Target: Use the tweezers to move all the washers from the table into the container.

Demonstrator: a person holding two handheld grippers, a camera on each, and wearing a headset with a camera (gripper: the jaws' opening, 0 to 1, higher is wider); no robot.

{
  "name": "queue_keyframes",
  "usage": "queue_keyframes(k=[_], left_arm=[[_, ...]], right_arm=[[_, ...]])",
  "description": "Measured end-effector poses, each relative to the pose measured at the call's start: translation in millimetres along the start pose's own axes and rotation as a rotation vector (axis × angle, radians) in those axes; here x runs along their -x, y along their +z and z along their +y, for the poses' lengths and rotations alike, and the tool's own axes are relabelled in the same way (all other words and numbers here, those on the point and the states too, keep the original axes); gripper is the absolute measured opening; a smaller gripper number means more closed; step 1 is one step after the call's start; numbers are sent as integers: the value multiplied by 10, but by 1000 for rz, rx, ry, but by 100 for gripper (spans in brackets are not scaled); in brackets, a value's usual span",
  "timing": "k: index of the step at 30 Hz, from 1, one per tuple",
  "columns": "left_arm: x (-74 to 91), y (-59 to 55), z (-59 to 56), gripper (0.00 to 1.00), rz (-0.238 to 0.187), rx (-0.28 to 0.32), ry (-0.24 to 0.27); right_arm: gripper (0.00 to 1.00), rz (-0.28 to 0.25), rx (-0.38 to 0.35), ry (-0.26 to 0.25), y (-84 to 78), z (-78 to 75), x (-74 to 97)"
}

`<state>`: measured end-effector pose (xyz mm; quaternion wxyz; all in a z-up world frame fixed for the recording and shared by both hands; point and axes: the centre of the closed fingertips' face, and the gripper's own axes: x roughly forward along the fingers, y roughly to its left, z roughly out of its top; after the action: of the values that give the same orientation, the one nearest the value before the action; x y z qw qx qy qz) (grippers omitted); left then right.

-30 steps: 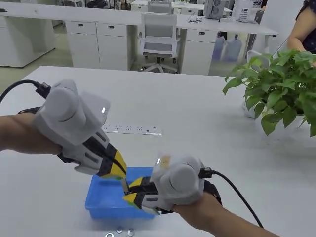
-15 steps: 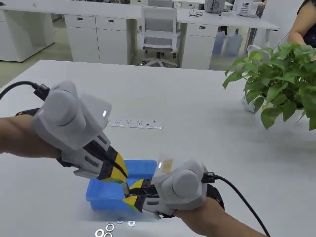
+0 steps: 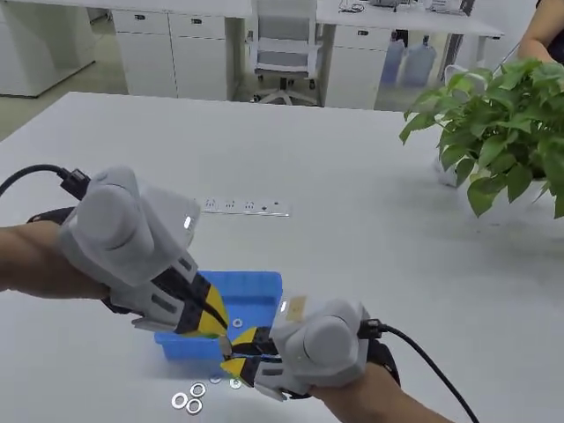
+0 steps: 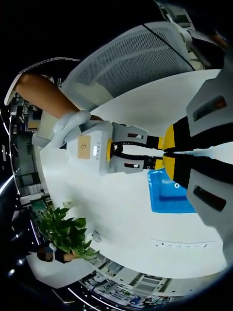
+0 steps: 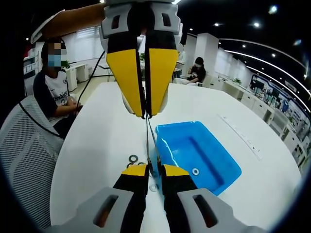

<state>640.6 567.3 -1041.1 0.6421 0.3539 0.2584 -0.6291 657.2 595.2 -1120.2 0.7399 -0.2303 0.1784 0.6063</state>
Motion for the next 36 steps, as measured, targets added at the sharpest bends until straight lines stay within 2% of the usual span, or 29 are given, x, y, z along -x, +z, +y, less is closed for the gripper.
queue_keyframes(k=[15,28,36], left_arm=[[-152,-124,-81,5,5,18,-22],[-253,-202,-33,5,8,41,-47],[-297,-203,-8,5,5,50,-56]], right_arm=[[12,30,-38,12,-186,88,-111],[12,47,-65,16,-292,78,-144],[13,49,-81,18,-325,54,-162]])
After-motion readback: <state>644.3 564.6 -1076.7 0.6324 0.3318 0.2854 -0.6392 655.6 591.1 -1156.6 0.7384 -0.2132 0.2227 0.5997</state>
